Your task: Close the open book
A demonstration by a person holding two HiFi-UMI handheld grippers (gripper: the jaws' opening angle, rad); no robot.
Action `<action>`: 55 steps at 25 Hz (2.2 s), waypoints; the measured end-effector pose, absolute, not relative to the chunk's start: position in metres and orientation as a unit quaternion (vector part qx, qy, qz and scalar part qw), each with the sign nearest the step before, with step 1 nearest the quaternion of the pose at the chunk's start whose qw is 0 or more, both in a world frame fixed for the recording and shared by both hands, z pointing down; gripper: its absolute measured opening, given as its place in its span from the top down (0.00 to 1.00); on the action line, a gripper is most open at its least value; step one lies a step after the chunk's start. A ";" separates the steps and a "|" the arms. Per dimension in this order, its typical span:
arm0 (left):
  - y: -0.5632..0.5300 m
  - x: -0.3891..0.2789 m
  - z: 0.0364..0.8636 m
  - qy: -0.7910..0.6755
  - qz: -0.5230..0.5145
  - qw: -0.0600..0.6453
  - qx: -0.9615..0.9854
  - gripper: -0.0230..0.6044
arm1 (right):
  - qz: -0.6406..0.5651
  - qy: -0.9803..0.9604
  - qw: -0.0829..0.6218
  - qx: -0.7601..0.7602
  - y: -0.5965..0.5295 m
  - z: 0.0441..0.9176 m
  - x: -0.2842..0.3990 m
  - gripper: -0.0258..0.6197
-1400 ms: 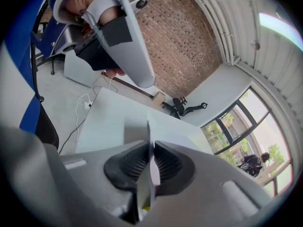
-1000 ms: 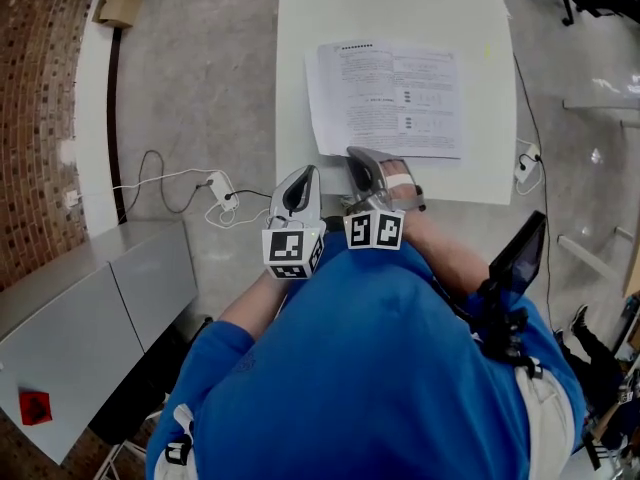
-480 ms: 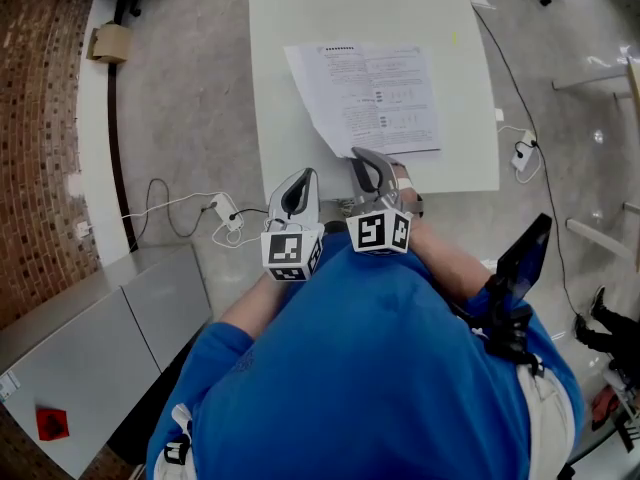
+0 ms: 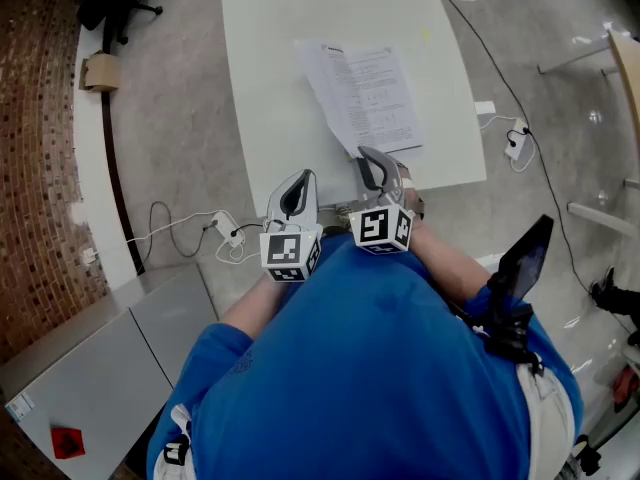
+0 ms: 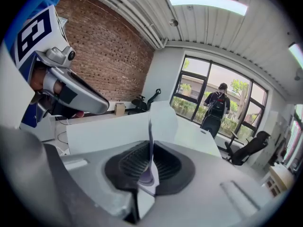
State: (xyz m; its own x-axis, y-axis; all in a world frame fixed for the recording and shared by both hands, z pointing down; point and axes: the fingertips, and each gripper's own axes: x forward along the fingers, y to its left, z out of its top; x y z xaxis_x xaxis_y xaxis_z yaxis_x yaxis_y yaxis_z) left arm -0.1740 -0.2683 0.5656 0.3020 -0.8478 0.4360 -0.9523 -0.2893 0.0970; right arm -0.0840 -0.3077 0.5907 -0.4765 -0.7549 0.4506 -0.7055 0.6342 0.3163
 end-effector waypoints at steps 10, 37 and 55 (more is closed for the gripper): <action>-0.280 -0.159 0.562 -0.556 0.163 0.162 0.799 0.95 | 0.047 -0.827 0.303 0.471 -0.327 0.621 -0.036 0.92; -0.283 -0.135 0.558 -0.552 0.166 0.158 0.802 0.95 | 0.441 -0.732 0.117 0.506 -0.344 0.675 0.036 0.87; -0.269 -0.102 0.552 -0.560 0.161 0.152 0.799 0.95 | 0.468 -0.714 0.108 0.509 -0.322 0.672 0.080 0.87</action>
State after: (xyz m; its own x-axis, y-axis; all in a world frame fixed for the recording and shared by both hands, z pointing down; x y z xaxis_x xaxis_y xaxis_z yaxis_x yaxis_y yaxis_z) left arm -0.1018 -0.2691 0.5521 0.3217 -0.8454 0.4264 -0.9429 -0.3271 0.0629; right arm 0.0796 -0.3221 0.6720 -0.4588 -0.6258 0.6308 -0.8280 0.0436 -0.5590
